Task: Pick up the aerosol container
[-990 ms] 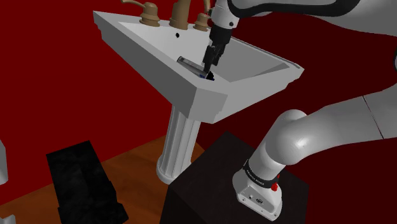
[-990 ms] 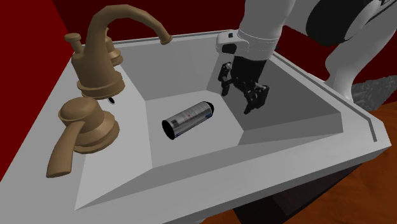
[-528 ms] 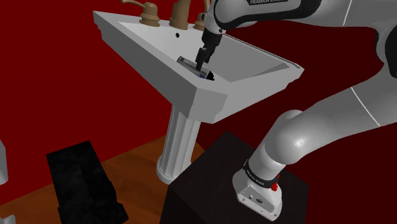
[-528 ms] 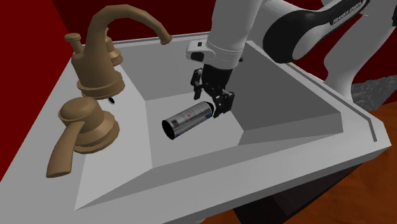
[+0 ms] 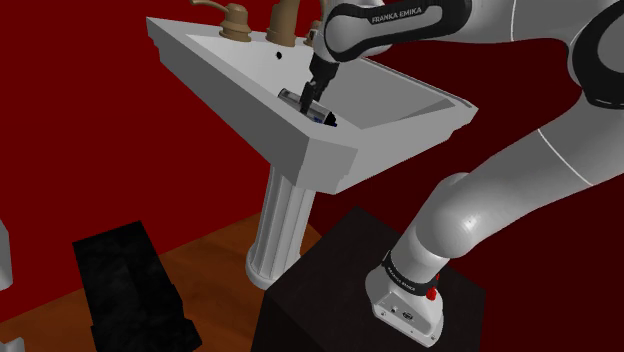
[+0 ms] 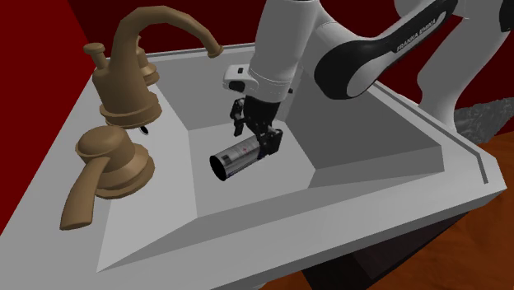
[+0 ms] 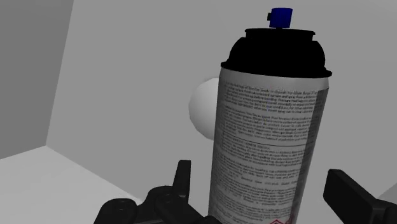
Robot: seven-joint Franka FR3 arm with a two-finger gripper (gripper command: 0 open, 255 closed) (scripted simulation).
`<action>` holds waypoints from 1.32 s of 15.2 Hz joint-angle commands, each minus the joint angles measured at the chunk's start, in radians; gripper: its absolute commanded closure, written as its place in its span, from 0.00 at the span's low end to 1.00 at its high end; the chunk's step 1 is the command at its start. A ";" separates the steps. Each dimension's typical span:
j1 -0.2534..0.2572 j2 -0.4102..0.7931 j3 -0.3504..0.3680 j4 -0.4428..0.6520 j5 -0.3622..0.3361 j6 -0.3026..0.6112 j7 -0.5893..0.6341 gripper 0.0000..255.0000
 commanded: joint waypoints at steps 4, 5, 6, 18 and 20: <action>-0.002 0.015 -0.002 -0.039 -0.005 0.054 0.007 0.00; -0.002 0.017 -0.002 -0.039 -0.005 0.056 0.007 1.00; -0.002 0.016 -0.002 -0.039 -0.005 0.056 0.006 1.00; 0.001 0.000 0.000 0.003 0.000 -0.002 0.000 1.00; 0.001 -0.006 0.001 0.025 0.003 -0.029 -0.003 1.00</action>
